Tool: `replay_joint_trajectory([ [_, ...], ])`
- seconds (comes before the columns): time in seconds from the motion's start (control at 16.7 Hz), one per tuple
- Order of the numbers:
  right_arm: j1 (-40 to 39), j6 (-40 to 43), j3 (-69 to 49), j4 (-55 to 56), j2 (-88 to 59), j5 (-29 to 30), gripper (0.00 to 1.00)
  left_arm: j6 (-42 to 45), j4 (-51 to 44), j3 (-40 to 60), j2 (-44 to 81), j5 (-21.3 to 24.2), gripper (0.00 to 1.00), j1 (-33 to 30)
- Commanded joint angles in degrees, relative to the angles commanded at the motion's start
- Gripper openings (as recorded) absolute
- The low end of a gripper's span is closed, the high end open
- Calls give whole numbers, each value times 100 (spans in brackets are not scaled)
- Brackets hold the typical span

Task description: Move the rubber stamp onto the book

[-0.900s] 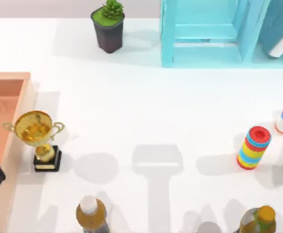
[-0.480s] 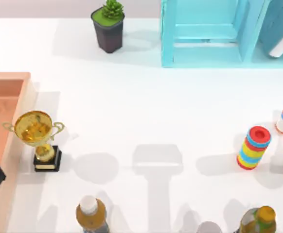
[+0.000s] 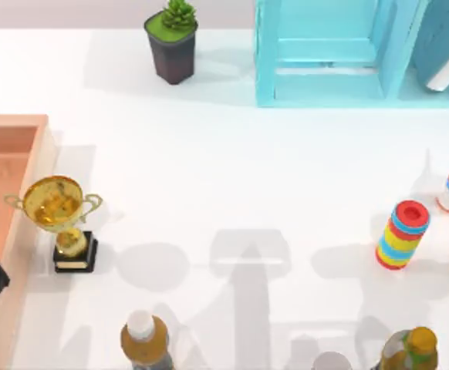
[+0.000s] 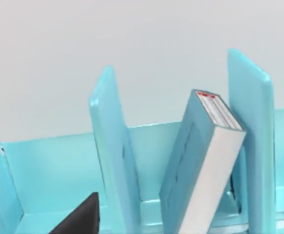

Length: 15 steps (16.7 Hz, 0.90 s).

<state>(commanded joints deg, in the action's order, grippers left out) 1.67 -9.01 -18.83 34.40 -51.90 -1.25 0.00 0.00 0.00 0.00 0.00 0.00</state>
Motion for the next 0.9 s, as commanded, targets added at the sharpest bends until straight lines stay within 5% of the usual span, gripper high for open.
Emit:
replay_joint_trajectory([
  [0.54, 221, -982, -1774, 3162, -5473, -143, 100, 0, 0, 0, 0, 0, 100, 0],
  [0.9, 233, -1389, -2518, 4538, -7362, -180, 100, 0, 0, 0, 0, 0, 100, 0],
])
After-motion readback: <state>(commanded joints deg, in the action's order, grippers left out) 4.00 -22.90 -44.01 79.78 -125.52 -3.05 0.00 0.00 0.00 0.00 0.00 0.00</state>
